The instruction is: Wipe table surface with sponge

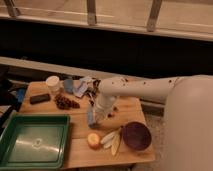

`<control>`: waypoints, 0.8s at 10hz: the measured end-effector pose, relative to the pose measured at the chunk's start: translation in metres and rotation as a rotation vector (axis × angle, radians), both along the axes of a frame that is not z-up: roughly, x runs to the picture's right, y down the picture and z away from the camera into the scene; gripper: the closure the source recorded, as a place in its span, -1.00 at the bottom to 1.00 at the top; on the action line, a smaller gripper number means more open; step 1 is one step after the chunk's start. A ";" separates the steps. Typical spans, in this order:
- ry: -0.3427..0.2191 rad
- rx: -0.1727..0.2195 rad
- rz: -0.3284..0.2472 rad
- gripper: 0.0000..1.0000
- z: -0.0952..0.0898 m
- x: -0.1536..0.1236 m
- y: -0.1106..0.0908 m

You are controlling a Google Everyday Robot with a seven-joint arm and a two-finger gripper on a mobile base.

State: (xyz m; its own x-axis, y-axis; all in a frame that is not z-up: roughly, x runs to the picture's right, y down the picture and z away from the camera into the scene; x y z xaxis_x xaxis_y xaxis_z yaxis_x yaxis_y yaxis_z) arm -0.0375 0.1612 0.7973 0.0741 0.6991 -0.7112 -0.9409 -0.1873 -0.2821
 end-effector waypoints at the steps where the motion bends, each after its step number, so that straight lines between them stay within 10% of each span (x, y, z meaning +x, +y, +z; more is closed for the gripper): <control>1: -0.017 0.010 -0.003 1.00 0.006 -0.010 -0.008; 4: -0.063 0.021 -0.032 1.00 0.013 -0.050 -0.019; 8: -0.059 -0.023 -0.039 1.00 -0.004 -0.046 0.017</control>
State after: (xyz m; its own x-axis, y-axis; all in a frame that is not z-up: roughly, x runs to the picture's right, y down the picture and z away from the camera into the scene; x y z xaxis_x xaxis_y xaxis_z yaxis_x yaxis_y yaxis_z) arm -0.0830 0.1781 0.7933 0.1434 0.6785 -0.7205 -0.9295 -0.1577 -0.3334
